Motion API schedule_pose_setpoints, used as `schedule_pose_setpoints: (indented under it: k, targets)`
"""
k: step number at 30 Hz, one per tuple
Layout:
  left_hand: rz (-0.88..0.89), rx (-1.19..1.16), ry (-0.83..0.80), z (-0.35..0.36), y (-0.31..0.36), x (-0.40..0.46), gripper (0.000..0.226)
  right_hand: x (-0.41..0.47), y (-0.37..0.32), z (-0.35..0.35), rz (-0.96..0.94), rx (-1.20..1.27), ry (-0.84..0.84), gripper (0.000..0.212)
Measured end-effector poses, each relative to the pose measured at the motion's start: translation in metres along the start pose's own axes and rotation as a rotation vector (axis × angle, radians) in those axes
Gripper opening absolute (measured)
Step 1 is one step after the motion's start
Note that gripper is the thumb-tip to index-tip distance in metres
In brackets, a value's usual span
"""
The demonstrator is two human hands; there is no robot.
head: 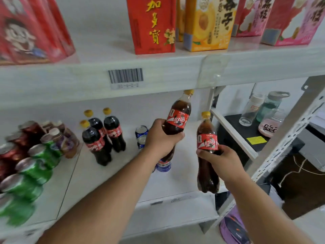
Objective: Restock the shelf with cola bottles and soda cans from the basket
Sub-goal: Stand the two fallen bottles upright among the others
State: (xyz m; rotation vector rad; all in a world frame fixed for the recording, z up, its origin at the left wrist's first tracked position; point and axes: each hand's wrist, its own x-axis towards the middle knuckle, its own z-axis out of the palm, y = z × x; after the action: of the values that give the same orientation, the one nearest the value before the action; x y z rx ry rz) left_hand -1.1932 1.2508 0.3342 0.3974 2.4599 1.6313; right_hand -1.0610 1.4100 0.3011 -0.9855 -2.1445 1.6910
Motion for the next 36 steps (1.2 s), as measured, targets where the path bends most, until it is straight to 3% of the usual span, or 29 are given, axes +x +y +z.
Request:
schedule_pose_setpoints:
  k: [4,9,13,16,23,32,36]
  targets:
    - [-0.013,-0.062,0.047,-0.043,-0.013,-0.048,0.052,-0.035,-0.012,0.024,-0.044,0.052,-0.088,0.049]
    - [-0.104,-0.103,0.126,-0.081,-0.041,-0.098,0.067,-0.063,-0.022,0.052,-0.12,0.038,-0.239,0.039]
    - [-0.165,-0.103,0.212,-0.098,-0.053,-0.132,0.057,-0.074,-0.028,0.066,-0.175,0.043,-0.364,0.03]
    - [-0.218,-0.103,0.285,-0.105,-0.062,-0.151,0.052,-0.078,-0.027,0.071,-0.192,0.055,-0.447,0.032]
    - [-0.294,-0.103,0.463,-0.12,-0.094,-0.167,0.064,-0.077,-0.027,0.103,-0.209,0.031,-0.543,0.043]
    - [-0.221,-0.184,0.447,-0.164,-0.138,-0.127,0.066,-0.061,-0.049,0.194,-0.271,-0.042,-0.494,0.054]
    - [-0.184,-0.185,0.375,-0.18,-0.168,-0.1,0.052,-0.046,-0.051,0.233,-0.272,-0.089,-0.415,0.041]
